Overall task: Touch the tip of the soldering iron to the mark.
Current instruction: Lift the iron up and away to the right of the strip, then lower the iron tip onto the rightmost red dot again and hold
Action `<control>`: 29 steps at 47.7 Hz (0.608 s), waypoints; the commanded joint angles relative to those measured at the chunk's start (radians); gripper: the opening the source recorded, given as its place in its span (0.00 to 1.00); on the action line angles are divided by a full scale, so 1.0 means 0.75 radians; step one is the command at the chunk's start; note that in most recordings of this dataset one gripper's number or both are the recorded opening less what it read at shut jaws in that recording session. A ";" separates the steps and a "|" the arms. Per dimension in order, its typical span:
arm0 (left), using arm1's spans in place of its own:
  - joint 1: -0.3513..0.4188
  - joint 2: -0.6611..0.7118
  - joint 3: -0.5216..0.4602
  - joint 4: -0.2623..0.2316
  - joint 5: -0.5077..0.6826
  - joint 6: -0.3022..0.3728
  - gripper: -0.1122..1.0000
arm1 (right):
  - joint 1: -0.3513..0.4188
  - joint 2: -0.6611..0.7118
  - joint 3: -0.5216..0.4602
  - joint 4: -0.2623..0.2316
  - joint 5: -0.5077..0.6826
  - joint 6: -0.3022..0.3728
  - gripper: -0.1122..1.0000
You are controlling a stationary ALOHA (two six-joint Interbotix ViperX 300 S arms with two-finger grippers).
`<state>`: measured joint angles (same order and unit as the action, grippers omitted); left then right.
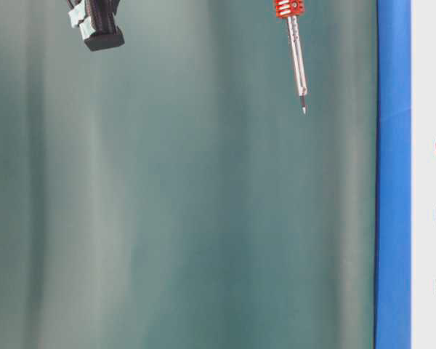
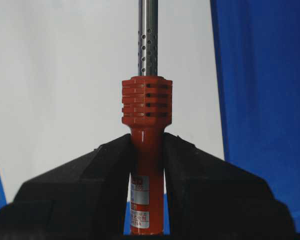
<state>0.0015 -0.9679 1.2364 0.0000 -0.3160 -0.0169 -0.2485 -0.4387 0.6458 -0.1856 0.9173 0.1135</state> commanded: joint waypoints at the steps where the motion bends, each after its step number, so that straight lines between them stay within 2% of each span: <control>1: 0.002 0.008 -0.014 0.000 -0.012 -0.002 0.10 | 0.000 -0.008 -0.018 -0.004 -0.008 -0.002 0.16; 29: 0.002 0.010 -0.014 0.000 -0.014 -0.002 0.10 | 0.010 0.041 -0.025 -0.002 -0.014 0.000 0.16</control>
<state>0.0015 -0.9679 1.2364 0.0000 -0.3160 -0.0169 -0.2454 -0.4111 0.6458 -0.1856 0.9158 0.1135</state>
